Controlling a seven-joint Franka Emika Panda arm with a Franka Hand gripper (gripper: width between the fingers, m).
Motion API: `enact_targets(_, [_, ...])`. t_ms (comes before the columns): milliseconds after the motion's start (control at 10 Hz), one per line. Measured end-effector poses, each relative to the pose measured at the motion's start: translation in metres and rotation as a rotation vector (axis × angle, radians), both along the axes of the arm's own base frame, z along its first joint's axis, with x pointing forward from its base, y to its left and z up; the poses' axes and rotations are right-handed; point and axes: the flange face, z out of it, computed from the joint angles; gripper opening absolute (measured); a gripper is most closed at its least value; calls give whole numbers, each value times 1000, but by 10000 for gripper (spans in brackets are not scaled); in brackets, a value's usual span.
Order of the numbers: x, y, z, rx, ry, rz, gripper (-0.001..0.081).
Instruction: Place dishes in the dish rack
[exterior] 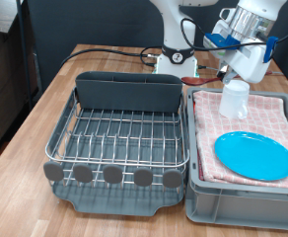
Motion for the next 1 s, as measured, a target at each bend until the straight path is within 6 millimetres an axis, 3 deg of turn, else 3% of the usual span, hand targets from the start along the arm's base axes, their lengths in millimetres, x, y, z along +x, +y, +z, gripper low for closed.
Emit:
enact_targets(300, [-15,-23,13,-36,76,-132,83])
enact_targets(700, [-41,-69,25,27,36,-241,83])
enact_targets(1000, [-50,-77,26,37,29,-258,83])
